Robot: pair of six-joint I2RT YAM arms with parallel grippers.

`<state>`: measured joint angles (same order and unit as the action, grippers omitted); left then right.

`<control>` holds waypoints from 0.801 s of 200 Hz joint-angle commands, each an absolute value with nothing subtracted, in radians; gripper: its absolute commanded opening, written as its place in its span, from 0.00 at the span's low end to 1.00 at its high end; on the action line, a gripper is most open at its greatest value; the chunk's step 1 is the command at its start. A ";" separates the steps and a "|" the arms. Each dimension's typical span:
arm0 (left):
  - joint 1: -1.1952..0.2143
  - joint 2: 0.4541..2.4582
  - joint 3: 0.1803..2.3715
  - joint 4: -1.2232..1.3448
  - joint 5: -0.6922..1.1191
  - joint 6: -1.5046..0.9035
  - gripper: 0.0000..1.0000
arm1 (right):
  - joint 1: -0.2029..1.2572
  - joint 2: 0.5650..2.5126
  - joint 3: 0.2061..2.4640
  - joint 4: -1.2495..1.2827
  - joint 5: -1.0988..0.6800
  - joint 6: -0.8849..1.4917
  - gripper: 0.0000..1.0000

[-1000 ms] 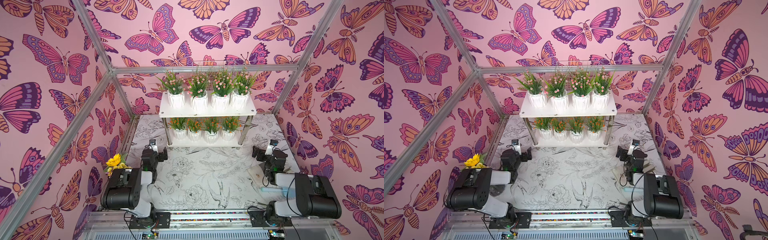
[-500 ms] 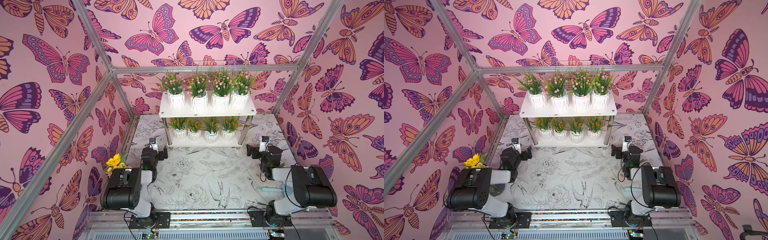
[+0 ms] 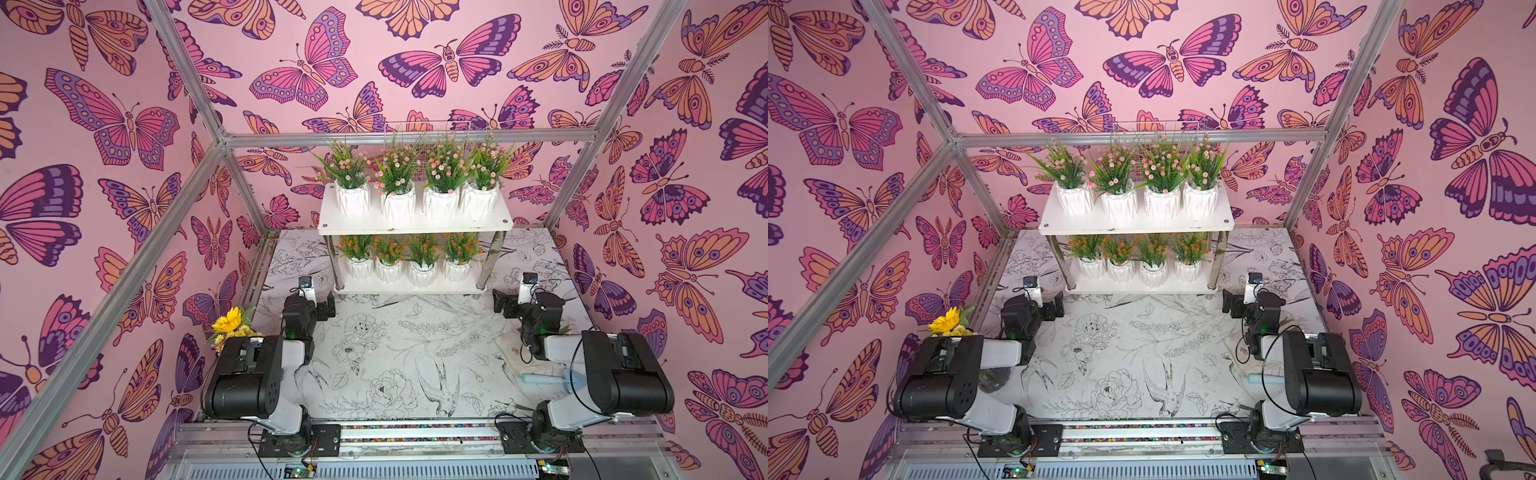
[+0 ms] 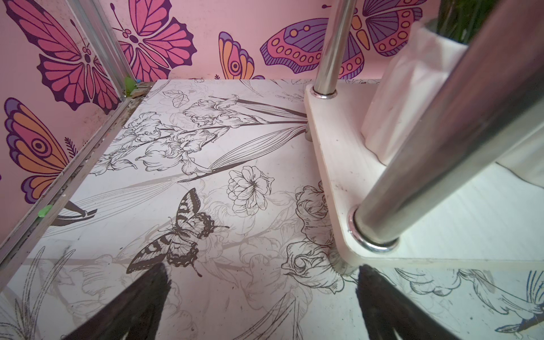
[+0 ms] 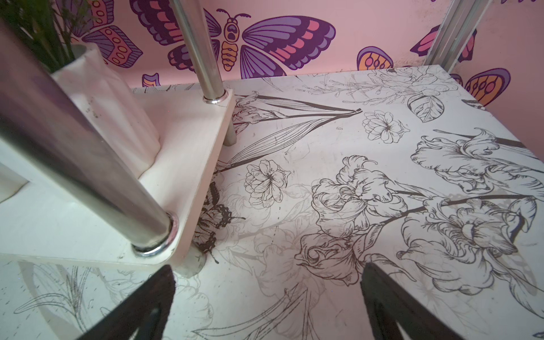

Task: Place the baby's breath potted plants on the rack by color
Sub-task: Reset both arms

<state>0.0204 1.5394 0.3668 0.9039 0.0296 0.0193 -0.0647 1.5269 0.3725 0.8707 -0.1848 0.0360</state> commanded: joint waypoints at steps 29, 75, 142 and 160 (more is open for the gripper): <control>0.022 1.540 0.348 0.935 0.106 0.058 1.00 | -0.060 1.517 0.385 0.864 -0.198 0.022 0.99; 0.022 1.541 0.348 0.937 0.106 0.058 1.00 | -0.060 1.517 0.385 0.864 -0.199 0.022 0.99; 0.022 1.541 0.347 0.937 0.106 0.060 1.00 | -0.060 1.518 0.385 0.864 -0.199 0.022 0.99; 0.022 1.541 0.347 0.937 0.105 0.060 1.00 | -0.059 1.519 0.385 0.864 -0.199 0.021 0.99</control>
<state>0.0204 1.5394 0.3618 0.9192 0.0898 0.0448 -0.0639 1.5269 0.3725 0.8703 -0.1848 0.0357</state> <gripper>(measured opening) 0.999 0.990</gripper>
